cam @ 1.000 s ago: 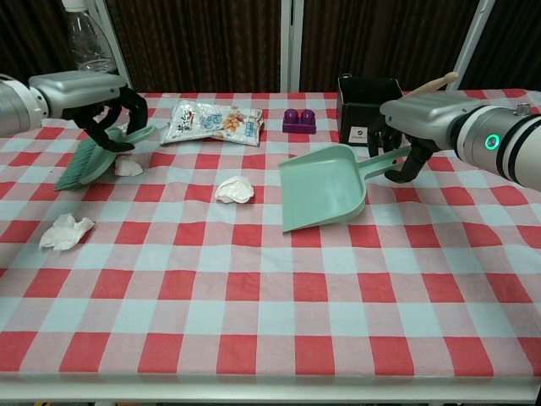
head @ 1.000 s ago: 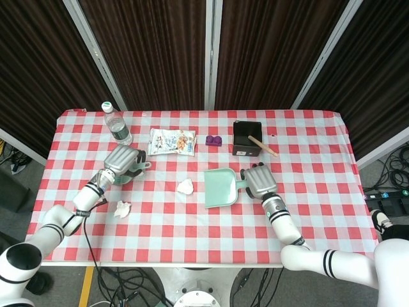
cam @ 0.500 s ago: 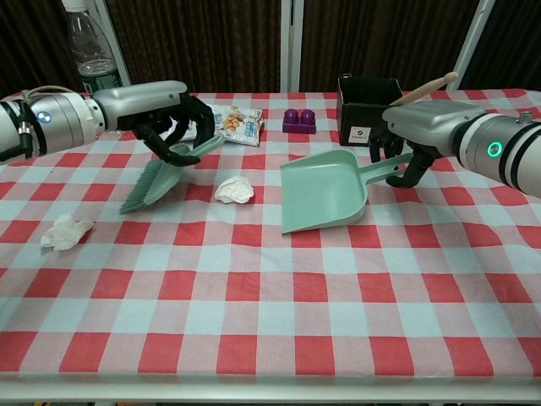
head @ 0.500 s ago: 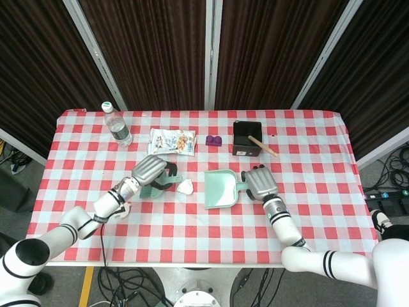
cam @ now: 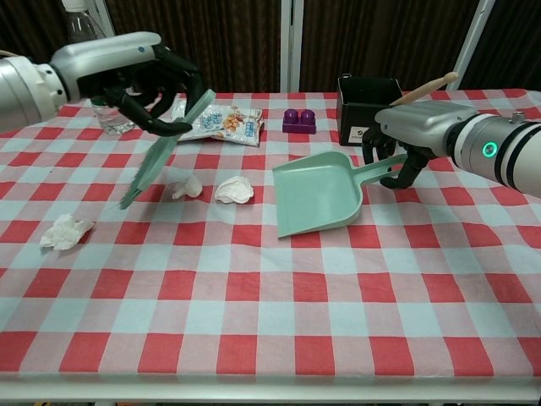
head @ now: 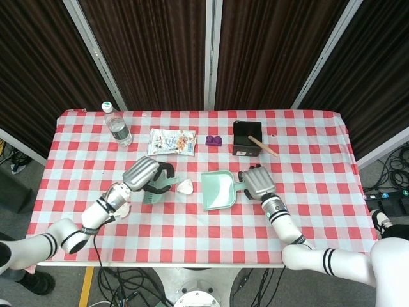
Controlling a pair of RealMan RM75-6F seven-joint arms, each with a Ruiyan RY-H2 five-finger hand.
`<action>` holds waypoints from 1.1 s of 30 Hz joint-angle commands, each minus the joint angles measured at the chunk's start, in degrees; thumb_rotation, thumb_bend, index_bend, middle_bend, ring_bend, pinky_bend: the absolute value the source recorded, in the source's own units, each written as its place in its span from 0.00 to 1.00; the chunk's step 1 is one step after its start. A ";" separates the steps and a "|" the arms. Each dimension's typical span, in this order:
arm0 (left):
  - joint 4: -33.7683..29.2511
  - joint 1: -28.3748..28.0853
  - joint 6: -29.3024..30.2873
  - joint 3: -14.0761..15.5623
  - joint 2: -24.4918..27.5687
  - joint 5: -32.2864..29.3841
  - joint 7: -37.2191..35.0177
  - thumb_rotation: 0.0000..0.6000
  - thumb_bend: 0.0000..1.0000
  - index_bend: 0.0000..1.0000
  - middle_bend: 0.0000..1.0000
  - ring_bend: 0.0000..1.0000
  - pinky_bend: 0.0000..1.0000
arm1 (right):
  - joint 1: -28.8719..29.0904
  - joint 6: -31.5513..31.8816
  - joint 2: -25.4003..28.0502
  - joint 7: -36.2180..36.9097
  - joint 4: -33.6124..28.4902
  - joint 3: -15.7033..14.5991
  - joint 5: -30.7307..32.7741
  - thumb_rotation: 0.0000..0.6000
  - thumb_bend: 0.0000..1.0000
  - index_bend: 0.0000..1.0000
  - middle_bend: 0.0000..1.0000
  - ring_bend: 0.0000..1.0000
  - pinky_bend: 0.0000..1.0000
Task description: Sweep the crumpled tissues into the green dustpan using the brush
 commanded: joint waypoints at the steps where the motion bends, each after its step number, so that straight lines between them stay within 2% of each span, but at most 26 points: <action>1: -8.70 5.66 1.46 -0.45 6.02 -7.09 11.38 1.00 0.49 0.56 0.56 0.69 0.94 | 0.20 -0.72 0.15 0.82 0.53 -0.06 -0.69 1.00 0.37 0.62 0.51 0.31 0.27; 5: -14.64 9.51 2.31 0.05 7.72 -12.58 18.67 1.00 0.49 0.56 0.56 0.69 0.93 | 0.30 -1.61 0.37 2.14 1.21 -0.15 -1.73 1.00 0.37 0.62 0.51 0.31 0.27; 10: -17.98 13.30 4.22 0.26 6.64 -17.75 25.40 1.00 0.50 0.56 0.56 0.69 0.94 | 0.35 -2.61 0.55 3.48 2.05 -0.50 -2.83 1.00 0.37 0.62 0.51 0.31 0.27; 17: -20.18 16.53 5.85 -1.05 3.53 -22.32 28.56 1.00 0.50 0.56 0.56 0.69 0.94 | 0.51 -3.31 0.49 4.32 3.01 -0.80 -3.36 1.00 0.37 0.62 0.51 0.31 0.27; 25: -11.62 15.44 5.27 -5.00 -5.21 -23.43 30.25 1.00 0.50 0.56 0.56 0.69 0.94 | 1.02 -2.94 -0.19 4.11 2.90 -0.43 -2.99 1.00 0.38 0.63 0.51 0.31 0.27; 33: -2.33 11.28 0.16 -9.03 -10.47 -22.10 27.54 1.00 0.50 0.57 0.56 0.68 0.93 | 1.67 -1.88 -1.33 2.93 2.86 0.21 -1.36 1.00 0.39 0.63 0.52 0.31 0.27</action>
